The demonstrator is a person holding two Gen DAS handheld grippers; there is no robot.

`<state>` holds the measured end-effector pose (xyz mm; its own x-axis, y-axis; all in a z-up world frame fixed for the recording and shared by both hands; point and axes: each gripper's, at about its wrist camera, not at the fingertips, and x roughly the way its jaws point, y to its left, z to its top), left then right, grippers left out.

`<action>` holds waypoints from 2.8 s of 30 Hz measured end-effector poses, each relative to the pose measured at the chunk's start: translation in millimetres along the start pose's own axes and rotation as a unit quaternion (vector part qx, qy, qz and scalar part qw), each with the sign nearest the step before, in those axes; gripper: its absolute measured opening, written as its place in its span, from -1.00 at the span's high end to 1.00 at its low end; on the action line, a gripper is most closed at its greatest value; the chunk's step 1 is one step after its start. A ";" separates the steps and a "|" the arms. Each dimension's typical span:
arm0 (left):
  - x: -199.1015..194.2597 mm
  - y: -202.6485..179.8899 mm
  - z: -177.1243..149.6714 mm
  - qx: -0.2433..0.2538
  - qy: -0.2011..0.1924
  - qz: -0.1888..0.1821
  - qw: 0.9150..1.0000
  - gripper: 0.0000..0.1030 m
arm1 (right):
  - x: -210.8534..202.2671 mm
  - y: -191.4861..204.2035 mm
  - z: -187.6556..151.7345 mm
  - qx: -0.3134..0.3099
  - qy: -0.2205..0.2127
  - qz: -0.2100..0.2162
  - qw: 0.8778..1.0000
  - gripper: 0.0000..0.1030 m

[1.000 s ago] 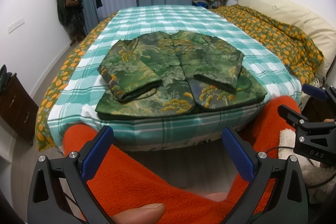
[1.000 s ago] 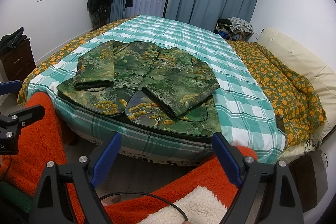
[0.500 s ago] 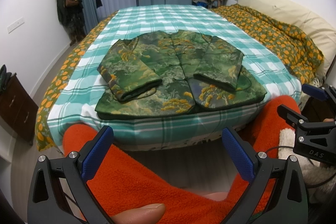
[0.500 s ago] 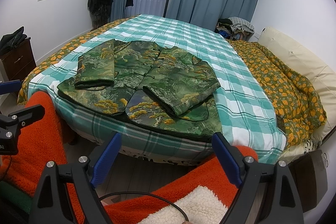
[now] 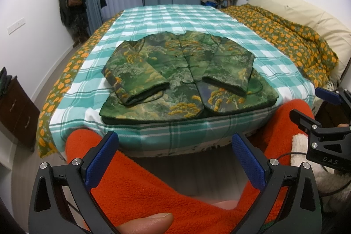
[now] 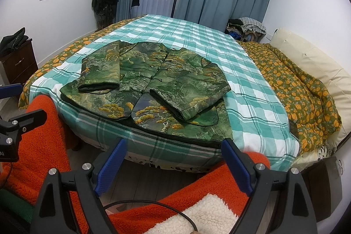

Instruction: Fold large clothes

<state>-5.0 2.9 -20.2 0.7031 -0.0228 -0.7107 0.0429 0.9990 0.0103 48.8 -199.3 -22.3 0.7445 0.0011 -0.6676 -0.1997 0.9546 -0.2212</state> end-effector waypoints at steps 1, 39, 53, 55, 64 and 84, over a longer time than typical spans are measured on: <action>0.1 -0.1 0.4 0.000 0.000 0.000 1.000 -0.99 | 0.0 0.7 -0.5 0.000 0.000 0.000 1.000 -0.74; 43.6 40.7 47.1 -0.011 -0.041 0.078 0.996 -0.99 | 114.9 -21.9 57.7 -0.094 -0.051 0.051 0.993 -0.74; 93.9 50.2 39.0 -0.013 0.021 0.074 0.997 -0.99 | 275.2 0.2 51.8 -0.131 0.086 0.060 0.986 -0.47; 97.7 50.2 35.6 -0.013 0.027 0.063 0.998 -0.99 | 282.9 -7.7 49.8 -0.106 0.100 0.075 0.987 0.23; 122.9 47.4 49.2 0.002 0.050 0.039 0.998 -0.99 | 184.5 -133.4 77.8 0.036 -0.013 -0.019 0.999 0.80; 211.6 54.9 88.1 0.153 0.063 0.019 0.986 -0.99 | 149.0 -176.1 29.0 0.158 -0.034 -0.130 0.978 -0.17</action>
<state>208.7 49.6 -108.0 0.6155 0.0382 -0.7872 0.2446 0.9402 0.2369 213.4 -358.7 -62.2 0.7867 -0.2445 -0.5669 0.2014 0.9696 -0.1387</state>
